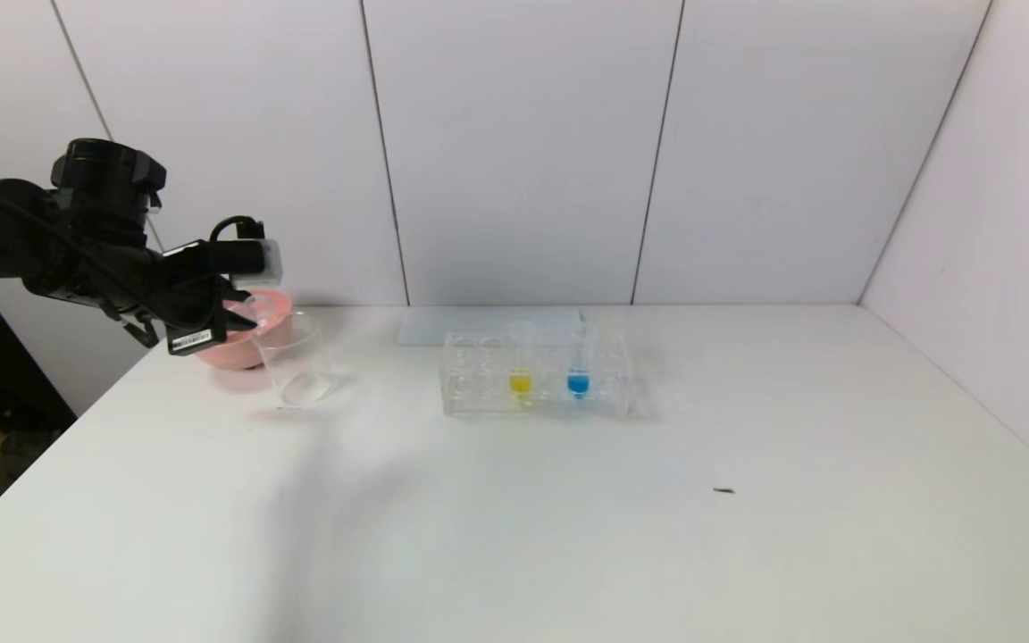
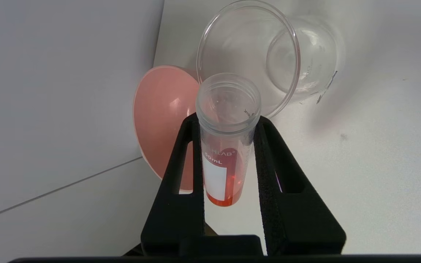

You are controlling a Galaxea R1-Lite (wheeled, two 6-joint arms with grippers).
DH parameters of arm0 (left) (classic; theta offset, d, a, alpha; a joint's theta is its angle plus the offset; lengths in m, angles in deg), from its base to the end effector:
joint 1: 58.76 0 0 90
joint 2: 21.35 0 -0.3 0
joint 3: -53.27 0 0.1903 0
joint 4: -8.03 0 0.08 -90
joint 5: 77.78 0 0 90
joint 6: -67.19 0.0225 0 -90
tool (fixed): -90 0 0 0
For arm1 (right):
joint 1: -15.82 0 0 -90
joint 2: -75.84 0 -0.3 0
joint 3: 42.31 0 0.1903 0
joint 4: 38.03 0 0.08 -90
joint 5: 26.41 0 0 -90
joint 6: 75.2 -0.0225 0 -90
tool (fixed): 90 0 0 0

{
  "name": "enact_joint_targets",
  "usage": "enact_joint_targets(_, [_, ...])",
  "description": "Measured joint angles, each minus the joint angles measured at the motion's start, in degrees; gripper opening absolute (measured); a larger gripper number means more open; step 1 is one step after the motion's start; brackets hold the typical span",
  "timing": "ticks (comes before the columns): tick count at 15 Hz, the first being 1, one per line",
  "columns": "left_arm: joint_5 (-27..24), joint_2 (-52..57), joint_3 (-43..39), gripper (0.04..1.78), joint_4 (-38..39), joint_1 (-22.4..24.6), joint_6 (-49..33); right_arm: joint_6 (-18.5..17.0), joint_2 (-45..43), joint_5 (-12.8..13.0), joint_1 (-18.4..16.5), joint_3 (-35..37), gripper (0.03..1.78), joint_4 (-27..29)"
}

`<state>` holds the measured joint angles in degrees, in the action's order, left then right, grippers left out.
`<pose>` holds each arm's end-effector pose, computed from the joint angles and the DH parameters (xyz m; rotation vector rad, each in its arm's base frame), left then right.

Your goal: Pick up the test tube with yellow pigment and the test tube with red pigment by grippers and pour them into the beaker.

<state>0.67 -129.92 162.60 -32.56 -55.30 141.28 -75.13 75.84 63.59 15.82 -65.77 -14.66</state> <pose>0.3638 0.0175 0.2215 1.1462 0.4970 -0.5550 -0.0229 0.0000 0.0759 -0.0012 -0.0016 0.0000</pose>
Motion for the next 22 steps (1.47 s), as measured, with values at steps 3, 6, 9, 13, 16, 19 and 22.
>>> enact_joint_targets(3, [0.00,0.00,-0.11,0.44,-0.24,0.56,0.13,0.00,0.00,0.00,0.00,0.00,1.70,0.00])
enact_joint_targets(6, [0.02,0.02,0.02,0.44,-1.34,1.00,0.29,-0.02,0.00,0.00,0.00,0.00,1.70,0.00])
enact_joint_targets(9, [0.06,-0.04,-0.09,0.44,-1.40,0.98,0.27,-0.02,0.00,0.00,0.00,0.00,1.70,0.00])
enact_joint_targets(13, [1.11,-0.06,0.09,0.44,-1.38,0.85,0.33,0.00,0.00,0.00,0.00,0.00,1.70,0.00])
enact_joint_targets(16, [1.16,-0.06,0.33,0.44,-1.34,0.65,0.29,0.00,0.00,0.00,0.00,0.00,1.70,0.00])
enact_joint_targets(19, [1.13,-0.02,0.17,0.44,-1.29,0.59,0.21,-0.02,0.00,0.02,0.00,0.00,1.70,0.00])
enact_joint_targets(22, [1.18,0.17,0.11,0.44,-1.29,0.55,0.18,-0.02,0.00,0.00,0.00,0.00,1.70,0.00])
